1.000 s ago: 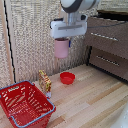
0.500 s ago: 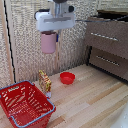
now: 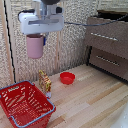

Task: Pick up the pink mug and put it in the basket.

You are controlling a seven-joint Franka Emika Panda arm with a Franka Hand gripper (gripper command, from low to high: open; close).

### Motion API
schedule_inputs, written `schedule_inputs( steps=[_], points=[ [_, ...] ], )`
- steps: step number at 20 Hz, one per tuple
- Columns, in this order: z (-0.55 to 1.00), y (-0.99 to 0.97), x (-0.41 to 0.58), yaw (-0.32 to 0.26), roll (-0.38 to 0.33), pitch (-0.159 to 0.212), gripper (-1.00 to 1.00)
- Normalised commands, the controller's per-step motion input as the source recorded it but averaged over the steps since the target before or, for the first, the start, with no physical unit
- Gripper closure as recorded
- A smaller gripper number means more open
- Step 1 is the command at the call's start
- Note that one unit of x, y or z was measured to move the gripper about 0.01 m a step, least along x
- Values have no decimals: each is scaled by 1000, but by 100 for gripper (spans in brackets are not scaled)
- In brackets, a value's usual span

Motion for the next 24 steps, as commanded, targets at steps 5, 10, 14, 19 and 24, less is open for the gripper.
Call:
schedule_inputs(
  steps=[5, 10, 14, 19, 24],
  points=[
    [-158, 893, 4, 9, -21, 37, 100],
    [-562, 544, -6, 50, -80, 5, 100],
    [-691, 242, -43, 67, -71, 27, 100],
    [-632, 184, -25, 73, -54, 35, 100],
    [-670, 148, -99, 57, -52, 20, 100]
  ],
)
